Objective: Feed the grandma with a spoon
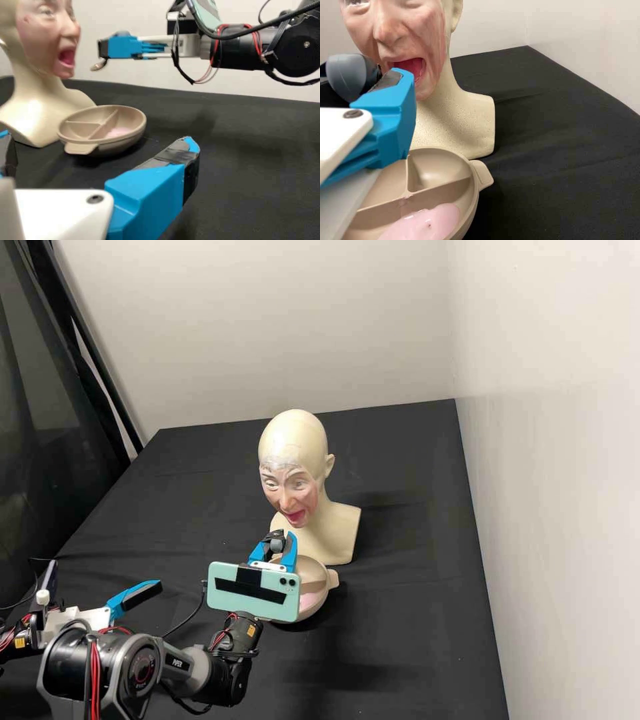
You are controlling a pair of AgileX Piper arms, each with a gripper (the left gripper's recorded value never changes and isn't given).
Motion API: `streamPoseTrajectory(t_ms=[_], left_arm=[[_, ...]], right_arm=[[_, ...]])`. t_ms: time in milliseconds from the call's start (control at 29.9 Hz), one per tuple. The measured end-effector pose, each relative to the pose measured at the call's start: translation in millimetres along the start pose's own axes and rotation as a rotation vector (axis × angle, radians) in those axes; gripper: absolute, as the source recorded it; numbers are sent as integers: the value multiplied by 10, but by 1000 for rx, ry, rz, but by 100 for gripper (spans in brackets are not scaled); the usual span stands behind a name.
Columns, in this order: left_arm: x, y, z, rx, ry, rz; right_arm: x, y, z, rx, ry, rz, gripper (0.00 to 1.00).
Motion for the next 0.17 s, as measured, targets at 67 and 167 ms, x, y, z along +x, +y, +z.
streamPoseTrajectory(t_ms=[67,167], left_arm=[[-26,4,6,-3,13,22],[-60,16,16,-16,7,40]], right_arm=[[0,0,0,0,0,0,0],[0,0,0,0,0,0,0]])
